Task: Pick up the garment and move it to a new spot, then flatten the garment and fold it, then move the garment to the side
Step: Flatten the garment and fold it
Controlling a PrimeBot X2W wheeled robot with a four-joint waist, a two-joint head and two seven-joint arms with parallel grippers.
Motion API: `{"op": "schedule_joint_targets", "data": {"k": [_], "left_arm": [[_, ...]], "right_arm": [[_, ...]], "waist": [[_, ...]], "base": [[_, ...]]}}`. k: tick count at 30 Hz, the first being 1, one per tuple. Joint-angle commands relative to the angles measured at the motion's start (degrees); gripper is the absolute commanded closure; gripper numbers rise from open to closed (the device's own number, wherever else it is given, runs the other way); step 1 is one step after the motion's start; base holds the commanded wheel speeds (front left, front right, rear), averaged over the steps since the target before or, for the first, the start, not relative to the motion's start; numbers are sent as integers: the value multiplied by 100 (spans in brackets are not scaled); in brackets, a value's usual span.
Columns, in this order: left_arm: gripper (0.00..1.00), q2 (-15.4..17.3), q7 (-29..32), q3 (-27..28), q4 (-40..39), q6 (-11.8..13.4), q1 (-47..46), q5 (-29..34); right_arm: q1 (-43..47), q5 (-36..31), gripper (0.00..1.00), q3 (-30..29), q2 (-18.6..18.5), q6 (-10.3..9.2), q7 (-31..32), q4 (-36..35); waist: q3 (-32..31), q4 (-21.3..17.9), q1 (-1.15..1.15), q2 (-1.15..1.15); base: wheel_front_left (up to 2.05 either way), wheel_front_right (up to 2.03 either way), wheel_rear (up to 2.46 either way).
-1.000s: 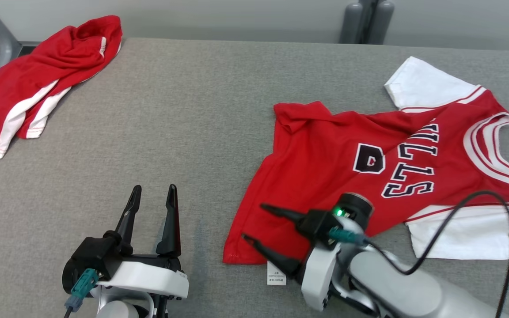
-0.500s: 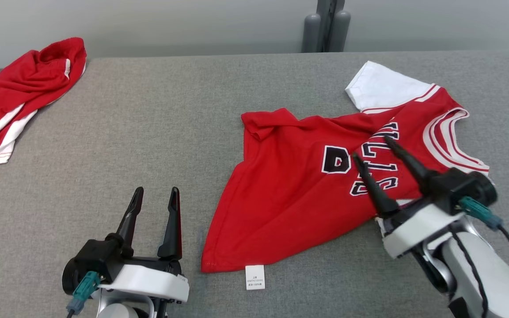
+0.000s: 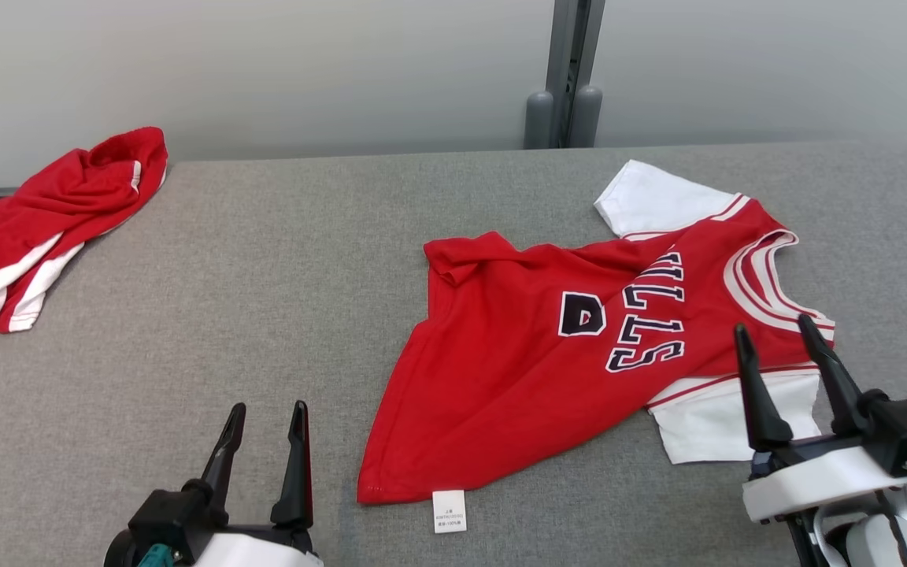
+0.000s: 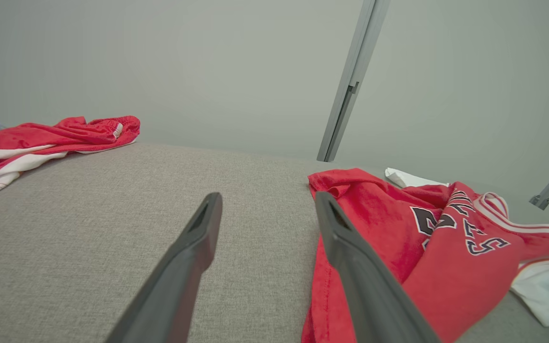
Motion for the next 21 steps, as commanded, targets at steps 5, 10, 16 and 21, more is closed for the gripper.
{"op": "schedule_joint_targets", "data": {"k": [5,10,16,21], "left_arm": [[0,20,-11,36,-84,57,267,-86],[0,20,-11,-15,-97,85,350,-124],[0,20,-11,-56,-99,98,353,-93],[0,20,-11,-72,-105,99,359,-65]], "right_arm": [[304,-24,0,-337,146,1,-29,-128],[374,39,0,-229,194,1,-16,28],[366,80,0,-157,218,1,-8,174],[336,86,0,-126,228,1,-12,222]], "waist": [[-207,-19,0,0],[-268,-23,0,0],[-292,-26,0,0],[-295,-37,0,0]], "base": [[0,0,0],[0,0,0],[0,0,0],[0,0,0]]}}
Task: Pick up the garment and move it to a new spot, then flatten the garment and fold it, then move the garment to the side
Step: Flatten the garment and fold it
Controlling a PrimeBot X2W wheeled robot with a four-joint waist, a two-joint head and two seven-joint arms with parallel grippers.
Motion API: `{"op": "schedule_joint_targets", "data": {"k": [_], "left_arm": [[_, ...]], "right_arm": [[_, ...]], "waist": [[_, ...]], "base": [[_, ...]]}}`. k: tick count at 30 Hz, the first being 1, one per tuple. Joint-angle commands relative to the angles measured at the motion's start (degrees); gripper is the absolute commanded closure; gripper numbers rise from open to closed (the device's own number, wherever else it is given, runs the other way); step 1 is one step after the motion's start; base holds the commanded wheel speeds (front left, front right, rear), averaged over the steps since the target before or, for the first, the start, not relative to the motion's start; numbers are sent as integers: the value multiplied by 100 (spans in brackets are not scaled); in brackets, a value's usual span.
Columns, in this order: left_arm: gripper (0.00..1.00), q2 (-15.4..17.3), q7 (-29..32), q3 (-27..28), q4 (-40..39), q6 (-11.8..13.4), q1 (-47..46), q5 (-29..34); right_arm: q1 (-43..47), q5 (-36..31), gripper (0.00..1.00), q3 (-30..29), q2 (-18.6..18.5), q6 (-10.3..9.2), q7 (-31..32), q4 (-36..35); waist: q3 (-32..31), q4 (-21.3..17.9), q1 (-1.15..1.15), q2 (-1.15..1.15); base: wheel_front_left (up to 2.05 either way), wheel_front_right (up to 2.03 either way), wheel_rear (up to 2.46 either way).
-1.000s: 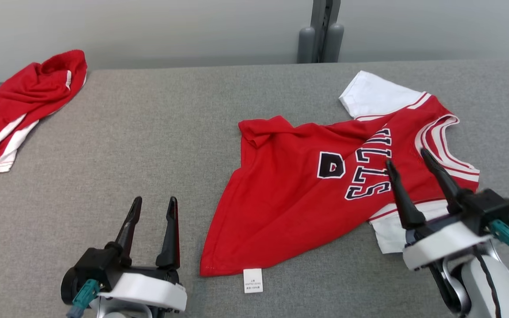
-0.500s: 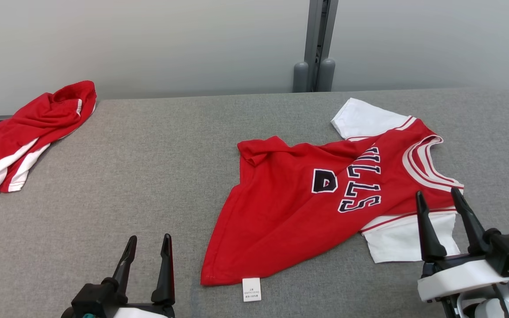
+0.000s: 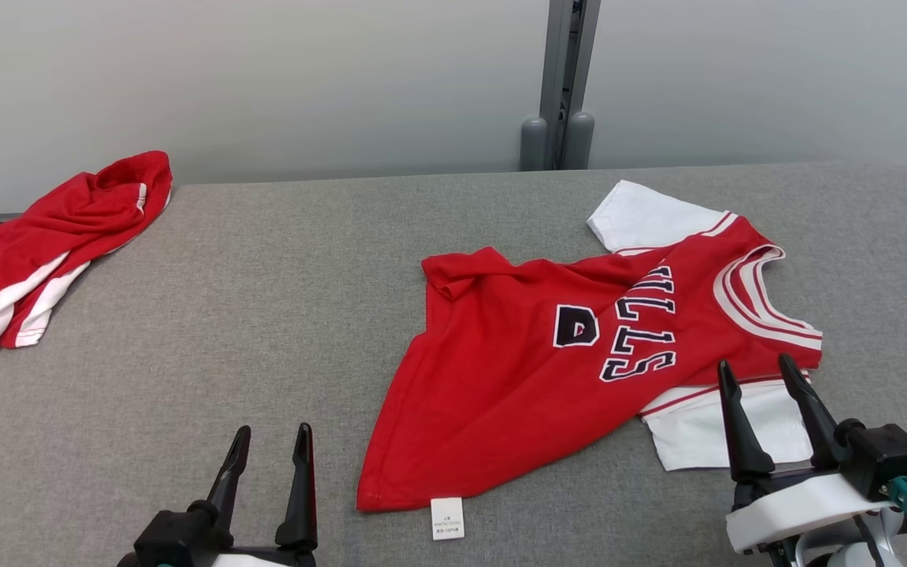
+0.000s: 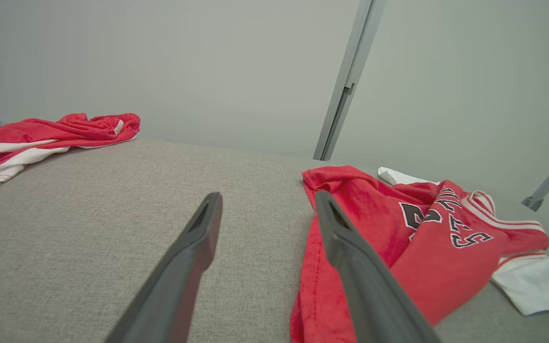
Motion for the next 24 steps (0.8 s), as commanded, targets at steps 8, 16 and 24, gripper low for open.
{"op": "schedule_joint_targets", "data": {"k": [8,16,24], "left_arm": [[0,20,-10,14,-13,3,7,29],[0,21,-10,18,-22,5,-68,44],[0,21,-10,18,-47,-11,-164,60]], "right_arm": [[-21,-20,0,-2,-1,1,-20,-9],[62,-121,0,-558,-6,1,157,74],[215,-304,0,-1506,0,1,813,557]], "waist": [[25,-17,0,0],[103,-69,0,0],[320,-73,0,0]], "base": [[0,0,0],[0,0,0],[0,0,0]]}}
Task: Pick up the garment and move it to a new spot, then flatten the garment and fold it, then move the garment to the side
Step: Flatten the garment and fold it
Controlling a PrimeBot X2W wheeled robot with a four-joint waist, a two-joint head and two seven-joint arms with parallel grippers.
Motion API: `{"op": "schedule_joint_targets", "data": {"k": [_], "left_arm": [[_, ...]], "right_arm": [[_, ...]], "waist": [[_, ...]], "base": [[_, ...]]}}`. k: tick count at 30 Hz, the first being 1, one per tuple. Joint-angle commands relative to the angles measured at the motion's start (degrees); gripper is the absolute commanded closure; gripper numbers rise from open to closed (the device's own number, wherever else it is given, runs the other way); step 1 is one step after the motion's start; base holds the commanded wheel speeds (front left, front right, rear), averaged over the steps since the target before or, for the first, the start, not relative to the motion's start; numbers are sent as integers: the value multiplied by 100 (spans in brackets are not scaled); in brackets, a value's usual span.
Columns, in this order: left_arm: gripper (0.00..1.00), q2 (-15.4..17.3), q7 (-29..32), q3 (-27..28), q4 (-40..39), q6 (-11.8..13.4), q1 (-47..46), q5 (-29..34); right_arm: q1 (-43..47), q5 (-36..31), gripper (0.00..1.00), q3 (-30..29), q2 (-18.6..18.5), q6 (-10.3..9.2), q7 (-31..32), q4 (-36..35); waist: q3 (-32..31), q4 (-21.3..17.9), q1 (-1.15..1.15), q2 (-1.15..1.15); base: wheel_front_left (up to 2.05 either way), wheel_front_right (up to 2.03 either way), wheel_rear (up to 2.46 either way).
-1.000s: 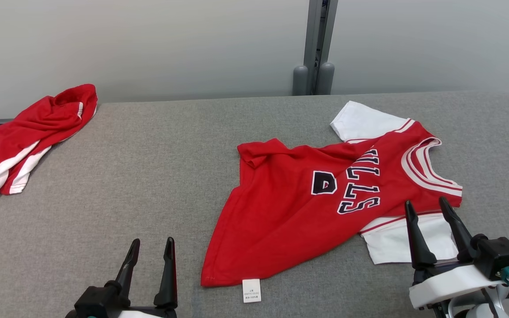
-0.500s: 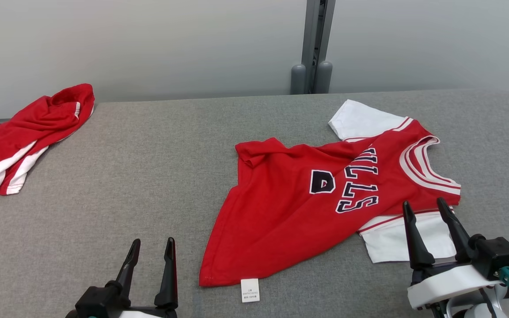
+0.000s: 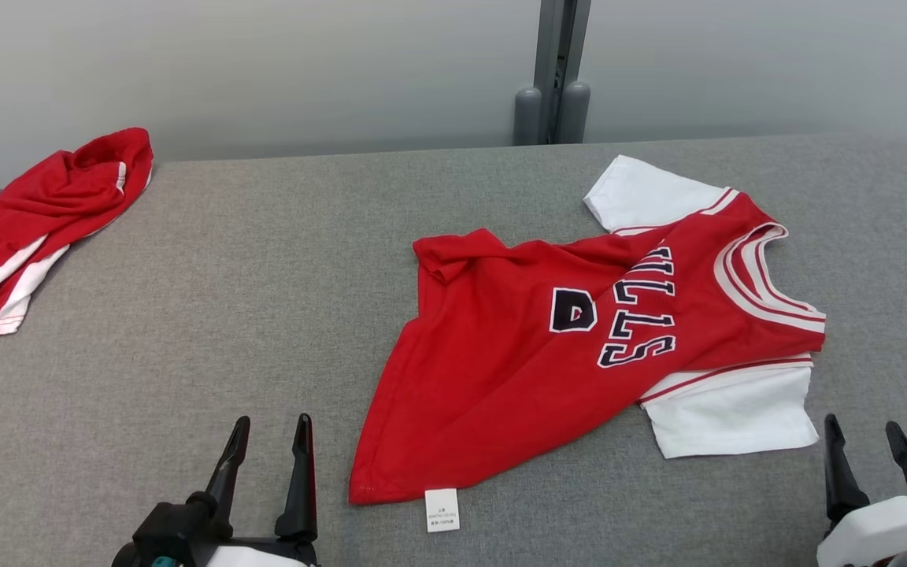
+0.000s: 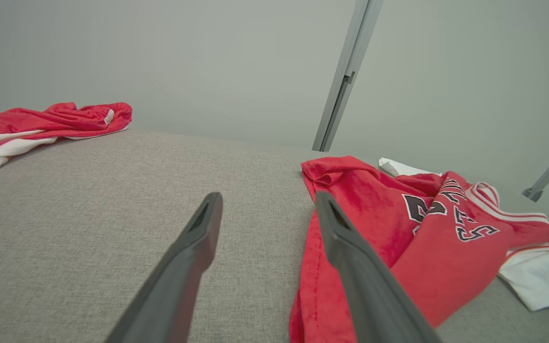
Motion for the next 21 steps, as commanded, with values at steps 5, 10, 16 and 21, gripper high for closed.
{"op": "schedule_joint_targets", "data": {"k": [5,10,16,21], "left_arm": [[0,21,-11,-8,-9,-8,-192,40],[0,21,-11,-34,13,-32,-304,49],[0,21,-11,-34,39,-25,-379,35],[0,21,-10,3,54,-27,-402,40]], "right_arm": [[-316,-139,0,-113,-28,1,250,440],[-748,-234,0,-104,-30,1,431,1039],[-1090,-269,0,-117,-30,1,467,1625],[-1275,-50,69,20,-14,1,450,2098]], "waist": [[198,-24,0,0],[353,20,0,0],[455,100,0,0],[498,119,0,0]], "base": [[0,0,0],[0,0,0],[0,0,0],[0,0,0]]}}
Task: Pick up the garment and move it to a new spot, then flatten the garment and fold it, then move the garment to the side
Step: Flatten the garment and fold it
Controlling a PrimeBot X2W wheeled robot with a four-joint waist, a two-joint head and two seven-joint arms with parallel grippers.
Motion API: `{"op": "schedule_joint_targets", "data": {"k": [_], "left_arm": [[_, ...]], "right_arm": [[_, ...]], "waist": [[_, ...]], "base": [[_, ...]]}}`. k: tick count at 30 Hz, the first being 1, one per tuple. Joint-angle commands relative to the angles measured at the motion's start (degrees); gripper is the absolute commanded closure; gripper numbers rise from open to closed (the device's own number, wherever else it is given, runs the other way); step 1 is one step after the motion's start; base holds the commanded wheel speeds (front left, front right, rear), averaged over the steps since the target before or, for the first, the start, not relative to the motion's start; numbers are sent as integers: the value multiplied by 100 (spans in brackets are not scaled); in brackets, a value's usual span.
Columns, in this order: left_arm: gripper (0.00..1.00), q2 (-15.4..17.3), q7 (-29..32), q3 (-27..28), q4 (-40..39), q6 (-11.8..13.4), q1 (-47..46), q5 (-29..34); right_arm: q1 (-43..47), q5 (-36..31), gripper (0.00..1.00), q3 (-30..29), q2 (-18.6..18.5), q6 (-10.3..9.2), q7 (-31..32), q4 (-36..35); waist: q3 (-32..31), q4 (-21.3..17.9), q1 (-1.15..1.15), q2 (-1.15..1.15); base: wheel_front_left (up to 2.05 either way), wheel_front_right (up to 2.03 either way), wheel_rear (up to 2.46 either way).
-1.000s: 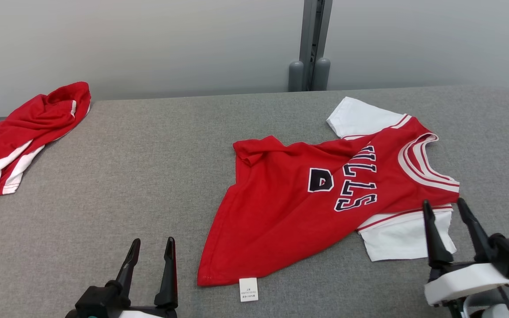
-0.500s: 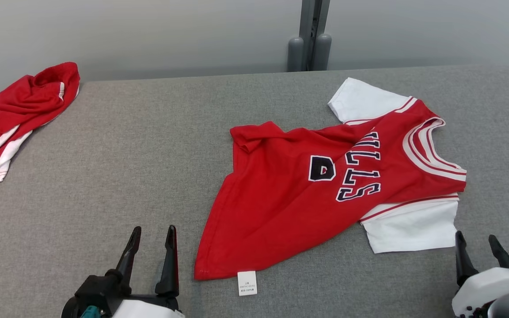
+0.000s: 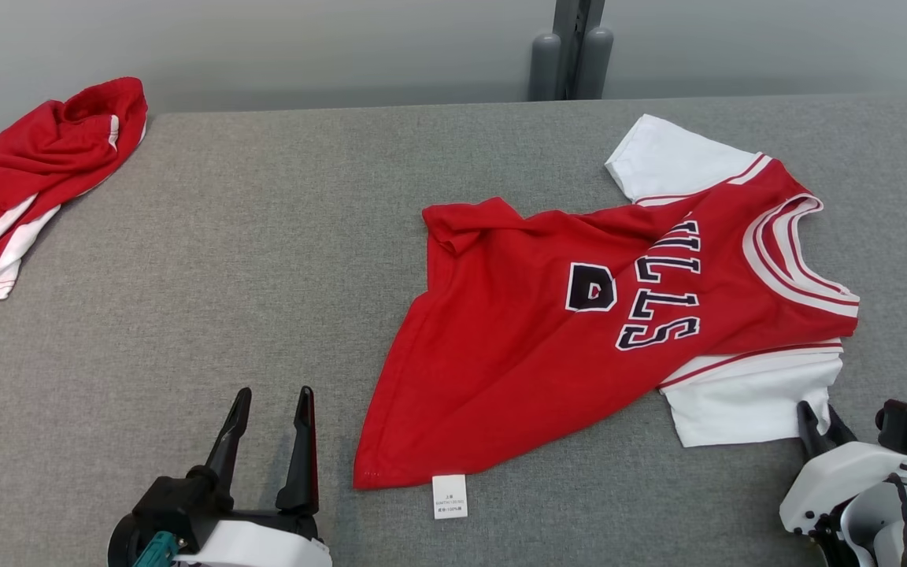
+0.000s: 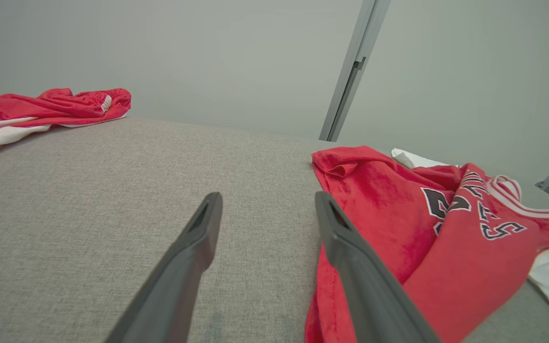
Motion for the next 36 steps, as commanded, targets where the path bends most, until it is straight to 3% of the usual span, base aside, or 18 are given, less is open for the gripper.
{"op": "schedule_joint_targets", "data": {"k": [1,2,12,25,36], "left_arm": [[0,21,-11,36,9,-3,-93,7],[0,21,-11,41,9,-4,-97,11],[0,21,-11,59,-45,-38,-32,42],[0,110,64,-58,-59,-225,296,55],[0,116,1372,-525,-257,-503,757,-396]], "right_arm": [[5,49,80,41,4,1,-14,155],[-10,87,100,53,2,0,-43,188],[263,490,100,61,-104,0,-483,-291],[1502,665,100,-183,-77,0,-136,-2150],[1953,683,100,-468,-12,0,267,-2853]], "waist": [[6,-7,0,0],[9,-15,0,0],[12,-239,0,0],[81,-412,0,0],[44,-364,0,0]], "base": [[0,0,0],[0,0,0],[0,0,0],[0,0,0],[0,0,0]]}}
